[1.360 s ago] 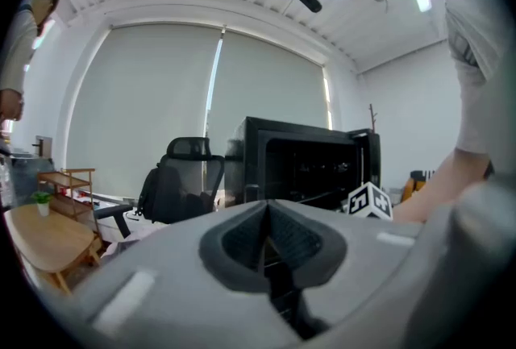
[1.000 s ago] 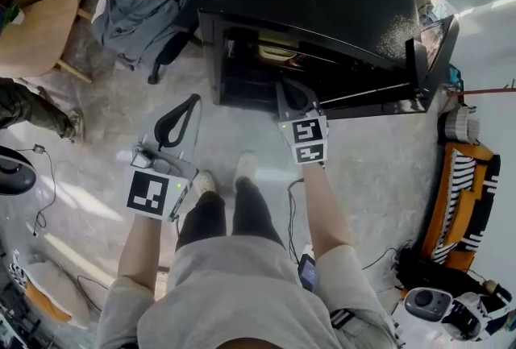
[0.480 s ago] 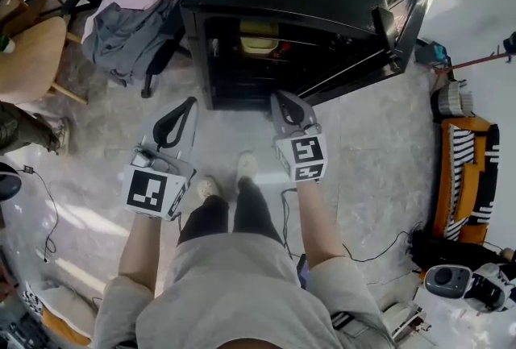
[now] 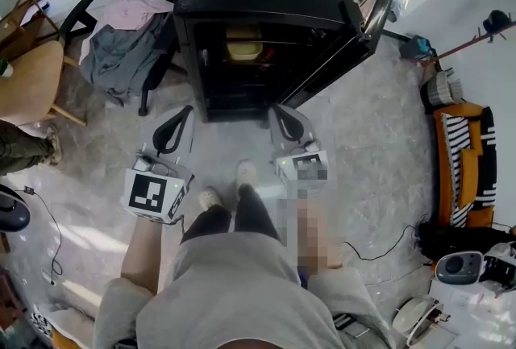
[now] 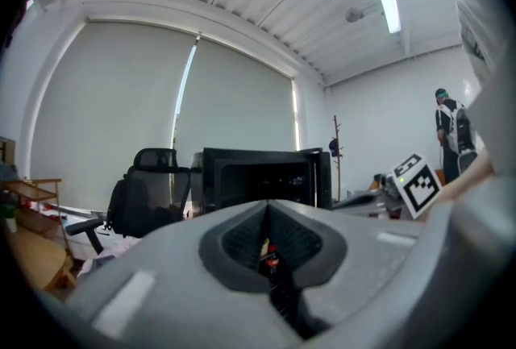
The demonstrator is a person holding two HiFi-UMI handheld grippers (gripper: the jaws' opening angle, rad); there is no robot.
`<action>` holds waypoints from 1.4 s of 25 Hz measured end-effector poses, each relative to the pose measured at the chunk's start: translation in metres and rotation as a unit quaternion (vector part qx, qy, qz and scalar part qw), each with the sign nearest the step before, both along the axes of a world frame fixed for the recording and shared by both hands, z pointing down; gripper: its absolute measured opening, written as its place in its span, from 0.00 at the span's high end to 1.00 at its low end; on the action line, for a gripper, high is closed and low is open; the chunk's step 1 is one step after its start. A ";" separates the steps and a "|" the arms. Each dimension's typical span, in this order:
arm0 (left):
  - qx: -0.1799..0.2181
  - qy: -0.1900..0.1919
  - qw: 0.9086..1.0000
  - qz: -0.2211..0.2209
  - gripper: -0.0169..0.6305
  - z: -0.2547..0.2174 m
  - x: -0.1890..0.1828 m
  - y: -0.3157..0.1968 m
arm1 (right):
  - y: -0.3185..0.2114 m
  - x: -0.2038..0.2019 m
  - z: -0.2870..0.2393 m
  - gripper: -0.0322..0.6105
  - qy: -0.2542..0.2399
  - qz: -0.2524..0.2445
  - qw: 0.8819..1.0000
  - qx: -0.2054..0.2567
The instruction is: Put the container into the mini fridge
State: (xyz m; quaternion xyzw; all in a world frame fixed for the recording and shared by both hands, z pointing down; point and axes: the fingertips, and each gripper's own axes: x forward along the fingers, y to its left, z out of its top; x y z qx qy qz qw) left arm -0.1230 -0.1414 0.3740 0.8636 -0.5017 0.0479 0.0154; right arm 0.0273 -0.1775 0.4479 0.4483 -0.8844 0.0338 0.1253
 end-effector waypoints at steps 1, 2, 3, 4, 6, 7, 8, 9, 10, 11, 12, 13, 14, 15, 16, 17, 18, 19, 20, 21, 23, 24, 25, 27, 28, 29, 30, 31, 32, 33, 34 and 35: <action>0.002 0.000 1.000 0.002 0.97 -0.002 0.001 0.003 | 0.006 0.001 -0.006 0.95 -0.003 0.001 1.000 0.005; 0.004 0.001 1.000 0.004 0.97 -0.005 0.002 0.007 | 0.011 0.002 -0.011 0.95 -0.005 0.002 1.000 0.008; 0.006 0.001 1.000 0.005 0.97 -0.008 0.003 0.010 | 0.016 0.003 -0.017 0.95 -0.008 0.003 1.000 0.011; 0.008 0.001 1.000 0.007 0.97 -0.011 0.005 0.012 | 0.022 0.003 -0.022 0.95 -0.011 0.004 1.000 0.014; 0.011 0.001 1.000 0.009 0.97 -0.016 0.007 0.018 | 0.032 0.005 -0.033 0.95 -0.018 0.007 1.000 0.021; 0.012 0.000 1.000 0.010 0.97 -0.018 0.007 0.021 | 0.036 0.005 -0.037 0.95 -0.021 0.007 0.999 0.025; 0.014 0.000 1.000 0.011 0.97 -0.020 0.008 0.024 | 0.041 0.005 -0.041 0.95 -0.022 0.008 0.999 0.029; 0.016 0.001 1.000 0.012 0.97 -0.022 0.008 0.027 | 0.045 0.005 -0.045 0.95 -0.021 0.008 0.999 0.033; 0.017 0.001 1.000 0.012 0.97 -0.023 0.008 0.029 | 0.049 0.005 -0.049 0.95 -0.020 0.008 0.999 0.037; 0.018 0.001 1.000 0.013 0.97 -0.025 0.008 0.031 | 0.052 0.005 -0.053 0.95 -0.020 0.008 0.999 0.041; 0.019 0.001 1.000 0.013 0.97 -0.027 0.008 0.033 | 0.056 0.004 -0.056 0.95 -0.020 0.009 0.999 0.045; 0.020 0.001 1.000 0.014 0.97 -0.029 0.007 0.034 | 0.059 0.003 -0.060 0.95 -0.022 0.009 0.999 0.048; 0.021 0.001 1.000 0.015 0.97 -0.030 0.007 0.036 | 0.062 0.003 -0.064 0.95 -0.023 0.009 0.998 0.052; 0.023 0.002 1.000 0.016 0.97 -0.031 0.007 0.038 | 0.066 0.002 -0.067 0.95 -0.025 0.008 0.998 0.056; 0.024 0.002 1.000 0.017 0.97 -0.033 0.007 0.039 | 0.068 0.002 -0.070 0.95 -0.026 0.008 0.998 0.060; 0.026 0.002 1.000 0.018 0.97 -0.034 0.008 0.040 | 0.070 0.001 -0.073 0.95 -0.028 0.008 0.998 0.063; 0.027 0.002 0.999 0.019 0.97 -0.035 0.009 0.040 | 0.073 0.002 -0.075 0.95 -0.031 0.008 0.997 0.065; 0.029 0.002 0.999 0.020 0.97 -0.037 0.009 0.041 | 0.074 0.002 -0.078 0.95 -0.033 0.009 0.997 0.067; 0.030 0.003 0.999 0.021 0.97 -0.038 0.010 0.042 | 0.076 0.002 -0.080 0.95 -0.036 0.009 0.997 0.069; 0.032 0.005 0.999 0.021 0.97 -0.039 0.010 0.043 | 0.079 0.001 -0.081 0.95 -0.039 0.009 0.997 0.070; 0.034 0.008 0.999 0.022 0.97 -0.042 0.009 0.046 | 0.083 0.000 -0.085 0.95 -0.044 0.011 0.996 0.072; 0.035 0.008 0.999 0.023 0.97 -0.043 0.009 0.047 | 0.085 -0.001 -0.087 0.95 -0.046 0.011 0.996 0.074; 0.036 0.007 0.999 0.023 0.97 -0.043 0.009 0.047 | 0.086 -0.002 -0.088 0.95 -0.047 0.011 0.996 0.076; 0.038 0.007 0.999 0.021 0.97 -0.044 0.008 0.047 | 0.086 -0.003 -0.091 0.95 -0.050 0.010 0.996 0.079; 0.039 0.008 0.999 0.019 0.97 -0.044 0.007 0.047 | 0.086 -0.004 -0.092 0.95 -0.051 0.009 0.995 0.081; 0.041 0.008 0.999 0.018 0.97 -0.045 0.007 0.047 | 0.086 -0.005 -0.093 0.95 -0.051 0.008 0.995 0.083; 0.042 0.007 0.999 0.016 0.97 -0.046 0.007 0.048 | 0.086 -0.005 -0.094 0.95 -0.052 0.006 0.995 0.086; 0.044 0.005 0.999 0.014 0.97 -0.048 0.006 0.048 | 0.086 -0.006 -0.096 0.95 -0.052 0.003 0.995 0.088; 0.046 0.004 0.999 0.012 0.97 -0.050 0.006 0.049 | 0.086 -0.006 -0.098 0.95 -0.053 0.001 0.994 0.091; 0.048 0.003 0.999 0.008 0.97 -0.052 0.005 0.049 | 0.086 -0.006 -0.100 0.95 -0.054 -0.001 0.994 0.093; 0.050 0.003 0.999 0.004 0.97 -0.055 0.004 0.049 | 0.086 -0.006 -0.102 0.95 -0.056 -0.002 0.994 0.095; 0.052 0.003 0.999 0.001 0.97 -0.057 0.004 0.050 | 0.086 -0.006 -0.104 0.95 -0.057 -0.004 0.994 0.096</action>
